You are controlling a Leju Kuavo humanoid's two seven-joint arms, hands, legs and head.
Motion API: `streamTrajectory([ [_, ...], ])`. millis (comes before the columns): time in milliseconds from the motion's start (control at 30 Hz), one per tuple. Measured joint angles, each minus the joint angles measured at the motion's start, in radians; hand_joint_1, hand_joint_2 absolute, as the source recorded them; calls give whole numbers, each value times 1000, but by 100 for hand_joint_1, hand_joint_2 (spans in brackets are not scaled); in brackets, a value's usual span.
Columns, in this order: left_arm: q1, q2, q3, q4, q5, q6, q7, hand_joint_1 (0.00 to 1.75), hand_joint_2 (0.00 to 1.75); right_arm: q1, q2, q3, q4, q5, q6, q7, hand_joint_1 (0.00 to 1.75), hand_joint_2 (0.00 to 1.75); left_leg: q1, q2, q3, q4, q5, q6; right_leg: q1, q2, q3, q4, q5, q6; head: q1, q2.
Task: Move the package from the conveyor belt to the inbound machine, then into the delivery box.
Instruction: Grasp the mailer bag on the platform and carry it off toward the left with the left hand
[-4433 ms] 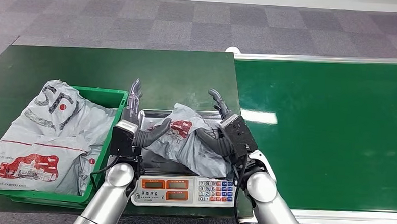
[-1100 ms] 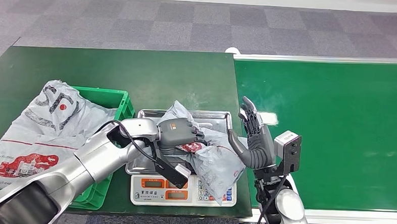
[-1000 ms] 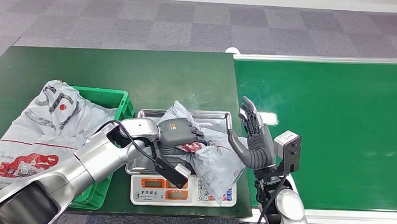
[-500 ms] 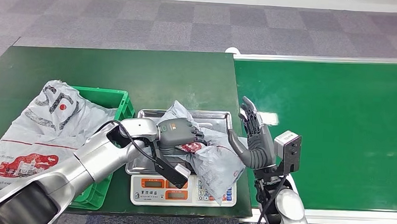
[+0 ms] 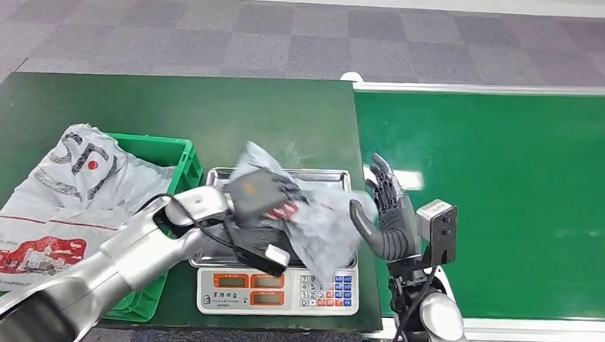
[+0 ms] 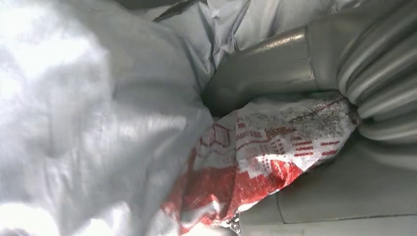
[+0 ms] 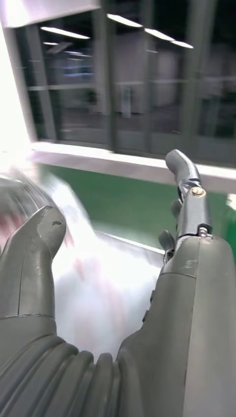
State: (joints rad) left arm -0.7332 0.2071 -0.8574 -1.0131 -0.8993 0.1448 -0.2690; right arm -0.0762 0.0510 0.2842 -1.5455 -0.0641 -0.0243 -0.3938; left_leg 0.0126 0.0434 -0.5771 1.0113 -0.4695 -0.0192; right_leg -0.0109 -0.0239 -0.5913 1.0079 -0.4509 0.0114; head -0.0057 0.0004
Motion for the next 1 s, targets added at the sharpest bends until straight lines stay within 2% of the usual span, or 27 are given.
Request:
streamTrajectory([
  [33, 35, 47, 62, -38, -15, 77, 59, 175, 175, 18, -1, -5, -6, -1, -7, -2, 0, 175, 0, 5, 1, 0, -1, -2, 0, 4, -2, 0, 0, -2, 0, 0],
  [100, 81, 106, 192, -82, -52, 111, 63, 175, 175, 46, -4, -14, -15, -2, -12, -7, 0, 175, 0, 7, 0, 0, 0, -3, 2, 7, -6, 1, 0, -4, -1, 0],
  [167, 111, 131, 288, -114, -89, 79, 9, 175, 175, 57, -6, -21, -20, -2, -13, -8, 0, 175, 0, -2, -2, -1, 2, -4, 3, -2, -6, 2, -2, -6, -1, 0],
  [267, 151, 141, 353, -154, -108, 55, -23, 175, 175, 58, -6, -21, -26, -2, -13, -8, 0, 175, 0, -11, -5, -1, 4, -4, 3, -11, -6, 2, -3, -7, -1, 0],
  [533, 181, 149, 421, -196, -115, 50, -24, 175, 175, 58, -6, -23, -30, -2, -13, -8, 0, 175, 0, -10, -6, -1, 4, -4, 3, -9, -7, 2, -2, -8, -1, 0],
  [1000, 192, 151, 436, -205, -115, 49, -24, 175, 175, 58, -6, -24, -30, -2, -13, -8, 0, 175, 0, -10, -6, -1, 4, -5, 3, -9, -7, 2, -2, -8, -1, 0],
])
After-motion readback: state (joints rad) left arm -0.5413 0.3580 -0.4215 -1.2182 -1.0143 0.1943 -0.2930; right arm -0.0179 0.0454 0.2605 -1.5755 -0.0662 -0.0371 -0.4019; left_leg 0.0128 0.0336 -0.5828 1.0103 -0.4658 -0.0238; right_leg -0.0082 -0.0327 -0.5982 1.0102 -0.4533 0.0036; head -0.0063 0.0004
